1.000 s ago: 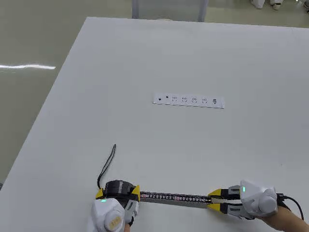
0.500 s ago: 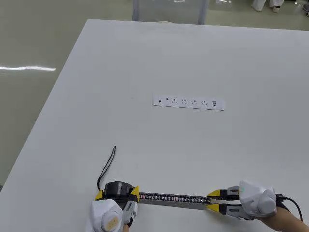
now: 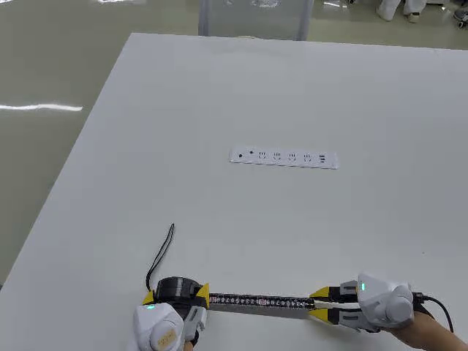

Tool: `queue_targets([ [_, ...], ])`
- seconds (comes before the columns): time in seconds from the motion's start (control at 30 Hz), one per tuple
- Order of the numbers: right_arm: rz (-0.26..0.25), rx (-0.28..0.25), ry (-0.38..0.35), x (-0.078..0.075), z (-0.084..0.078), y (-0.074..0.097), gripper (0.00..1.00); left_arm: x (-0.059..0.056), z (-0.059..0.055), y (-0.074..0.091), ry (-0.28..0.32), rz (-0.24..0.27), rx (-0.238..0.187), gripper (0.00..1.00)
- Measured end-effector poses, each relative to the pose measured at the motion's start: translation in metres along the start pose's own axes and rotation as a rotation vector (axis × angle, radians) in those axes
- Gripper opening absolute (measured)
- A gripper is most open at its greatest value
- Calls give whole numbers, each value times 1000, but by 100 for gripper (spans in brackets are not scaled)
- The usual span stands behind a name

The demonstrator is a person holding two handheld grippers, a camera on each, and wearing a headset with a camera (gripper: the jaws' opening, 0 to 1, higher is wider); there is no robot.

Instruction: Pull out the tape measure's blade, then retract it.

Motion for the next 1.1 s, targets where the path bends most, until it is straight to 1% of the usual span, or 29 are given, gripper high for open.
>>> queue_targets([
  [0.17,2,0,6,0,1,-1,12,0,0,-1,-4,-5,3,61],
  [0.23,2,-1,6,0,2,-2,12,0,-1,0,-21,-9,4,61],
  [0.53,3,-10,12,0,6,-7,12,-2,-2,0,-55,-10,3,61],
  [0.77,12,-14,14,0,7,-15,12,-1,-2,0,-49,-10,5,61],
  [1.1,15,-22,16,0,12,-19,12,0,-1,0,-38,-10,4,61],
])
Point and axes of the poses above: the centre of the closed fingertips' face, and the gripper's own axes: y roughly backward along the fingers, x roughly to its left, z roughly out of its top, the point moved 8 cm from there along y, roughly backward along the fingers, and after that the axes turned 10 degrees about -x, right-handed, at the moved point
